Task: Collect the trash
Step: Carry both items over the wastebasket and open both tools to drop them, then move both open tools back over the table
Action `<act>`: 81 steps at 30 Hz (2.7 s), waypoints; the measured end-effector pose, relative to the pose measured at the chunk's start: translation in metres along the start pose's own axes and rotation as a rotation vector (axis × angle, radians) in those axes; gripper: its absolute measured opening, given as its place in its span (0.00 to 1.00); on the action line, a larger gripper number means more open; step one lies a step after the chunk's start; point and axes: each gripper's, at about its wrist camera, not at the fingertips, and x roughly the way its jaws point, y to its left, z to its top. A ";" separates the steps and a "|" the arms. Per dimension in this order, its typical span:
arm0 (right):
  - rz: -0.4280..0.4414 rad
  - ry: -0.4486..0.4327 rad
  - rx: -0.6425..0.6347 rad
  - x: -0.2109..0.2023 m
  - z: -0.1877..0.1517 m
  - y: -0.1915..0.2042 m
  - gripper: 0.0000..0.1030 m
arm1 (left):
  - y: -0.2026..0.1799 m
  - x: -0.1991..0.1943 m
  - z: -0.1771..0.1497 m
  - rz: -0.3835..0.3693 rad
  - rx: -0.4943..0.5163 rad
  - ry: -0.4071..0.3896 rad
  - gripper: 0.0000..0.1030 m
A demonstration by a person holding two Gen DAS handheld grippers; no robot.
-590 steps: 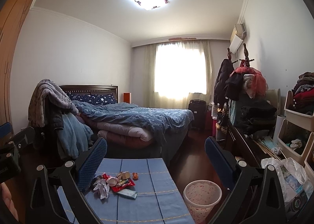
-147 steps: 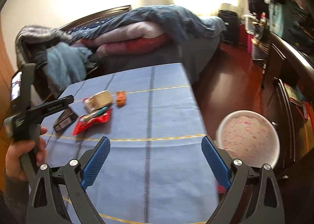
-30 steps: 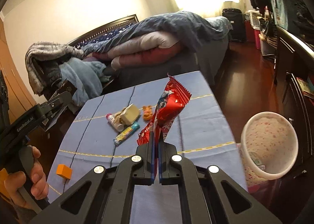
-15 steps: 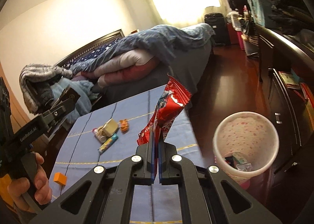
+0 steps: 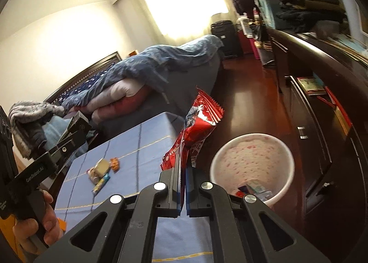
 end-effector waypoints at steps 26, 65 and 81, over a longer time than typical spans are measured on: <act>-0.177 0.006 0.123 0.018 0.001 -0.094 0.03 | -0.090 0.105 -0.011 -0.189 0.131 0.098 0.78; -0.280 0.102 0.177 0.096 -0.012 -0.147 0.17 | -0.128 0.228 -0.026 -0.260 0.135 0.320 0.93; -0.225 0.102 0.134 0.080 -0.005 -0.103 0.39 | -0.085 0.163 -0.005 -0.208 0.081 0.209 0.94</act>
